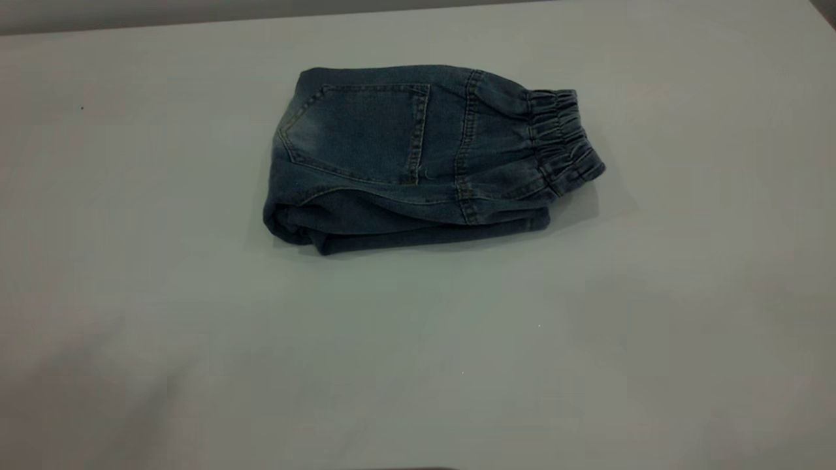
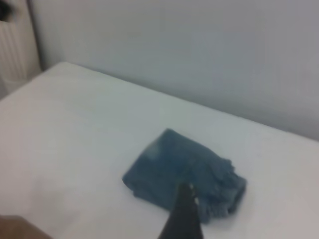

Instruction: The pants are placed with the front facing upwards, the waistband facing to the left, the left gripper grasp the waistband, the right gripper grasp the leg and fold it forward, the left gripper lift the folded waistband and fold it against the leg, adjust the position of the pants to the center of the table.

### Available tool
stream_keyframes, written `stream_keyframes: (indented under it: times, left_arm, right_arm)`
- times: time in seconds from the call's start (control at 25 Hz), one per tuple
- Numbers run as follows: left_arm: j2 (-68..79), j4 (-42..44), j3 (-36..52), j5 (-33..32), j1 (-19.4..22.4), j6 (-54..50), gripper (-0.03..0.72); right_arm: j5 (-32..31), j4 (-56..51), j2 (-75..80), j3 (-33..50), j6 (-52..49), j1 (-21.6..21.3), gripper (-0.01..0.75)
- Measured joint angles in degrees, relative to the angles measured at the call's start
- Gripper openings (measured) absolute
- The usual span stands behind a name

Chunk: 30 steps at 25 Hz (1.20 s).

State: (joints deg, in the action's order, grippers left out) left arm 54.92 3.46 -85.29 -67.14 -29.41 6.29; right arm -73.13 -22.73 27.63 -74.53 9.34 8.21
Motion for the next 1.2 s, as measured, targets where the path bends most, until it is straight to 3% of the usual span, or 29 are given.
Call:
stream_keyframes:
  times: [0.24, 0.48, 0.76, 1.0, 1.2]
  left_arm:
    - [-29.75, 0.06, 17.93, 0.0, -0.08, 0.51, 0.517]
    - [-49.94, 0.06, 30.58, 0.0, -0.08, -2.76, 0.517]
    - [-53.99, -3.0, 40.02, 0.0, -0.08, -4.57, 0.517]
    - [-53.82, -5.13, 49.89, 0.24, -0.08, -4.05, 0.517]
    - [-53.71, -5.37, 55.16, 0.28, -0.08, -3.95, 0.517]
  right_arm:
    - [0.0, 0.91, -8.88, 12.2, -2.79, 0.0, 0.549]
    - [0.0, 2.61, -13.77, 18.71, -3.29, 0.0, 0.549]
    - [0.0, 6.91, -16.34, 22.52, -3.41, 0.0, 0.549]
    - [0.0, 10.92, -21.12, 32.64, -4.18, 0.0, 0.549]
    - [4.82, 11.67, -24.21, 41.32, -4.23, 0.0, 0.549]
